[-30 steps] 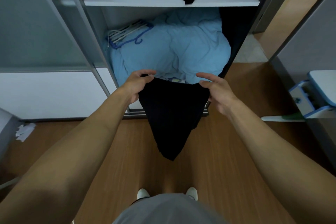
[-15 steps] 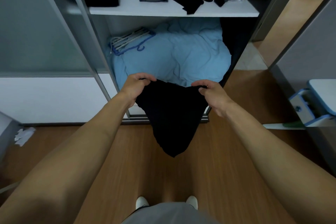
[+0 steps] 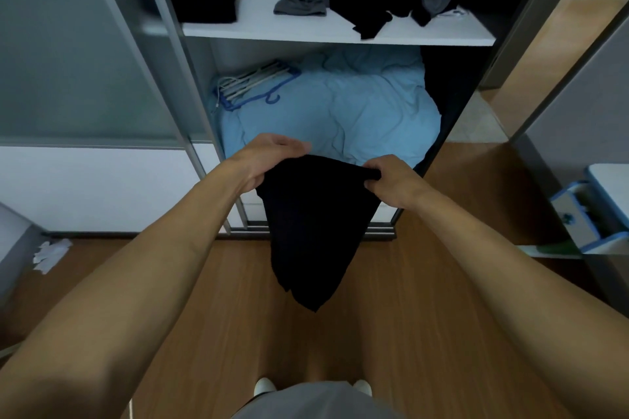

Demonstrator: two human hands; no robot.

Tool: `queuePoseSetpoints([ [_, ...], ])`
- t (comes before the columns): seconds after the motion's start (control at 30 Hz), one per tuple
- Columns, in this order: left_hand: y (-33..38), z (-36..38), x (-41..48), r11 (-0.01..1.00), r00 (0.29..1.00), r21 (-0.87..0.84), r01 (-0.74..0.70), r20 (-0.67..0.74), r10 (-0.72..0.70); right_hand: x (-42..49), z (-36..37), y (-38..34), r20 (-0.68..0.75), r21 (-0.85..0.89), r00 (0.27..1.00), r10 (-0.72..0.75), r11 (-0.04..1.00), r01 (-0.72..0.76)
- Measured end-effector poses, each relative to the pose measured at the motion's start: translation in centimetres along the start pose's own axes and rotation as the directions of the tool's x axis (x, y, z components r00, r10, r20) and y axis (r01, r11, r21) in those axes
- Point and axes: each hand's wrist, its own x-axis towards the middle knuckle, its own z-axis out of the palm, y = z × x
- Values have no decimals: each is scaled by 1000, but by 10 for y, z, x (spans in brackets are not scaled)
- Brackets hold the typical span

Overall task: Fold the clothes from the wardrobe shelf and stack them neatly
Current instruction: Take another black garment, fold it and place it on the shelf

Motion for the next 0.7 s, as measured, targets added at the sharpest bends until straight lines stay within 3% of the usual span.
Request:
queuePoseSetpoints([
  [0.07,3,-4,1,971,999,235,-40,7,39,5,-2,-1,-34,-60,999,-3,998,1],
  [0.17,6,-8,4,773,995,630,-77,-1,100,10,-5,-2,-57,-96,998,7,995,-13],
  [0.27,0,-10,11,610,987,791,-42,-62,147,15,-6,-4,-57,-102,998,-22,995,16],
  [0.33,-5,-12,14,560,974,828,-23,-108,201,18,-5,-3,-76,-112,996,-48,993,39],
  [0.47,-12,-21,17,688,958,723,-54,-157,241,21,-5,2,-133,-35,990,-48,998,44],
  [0.6,-21,-11,12,912,942,379,-154,-224,252,15,-15,-3,-54,376,997,49,926,-25],
  [0.7,-21,3,10,959,910,162,-232,-313,273,8,-26,-2,-27,571,997,74,820,-45],
])
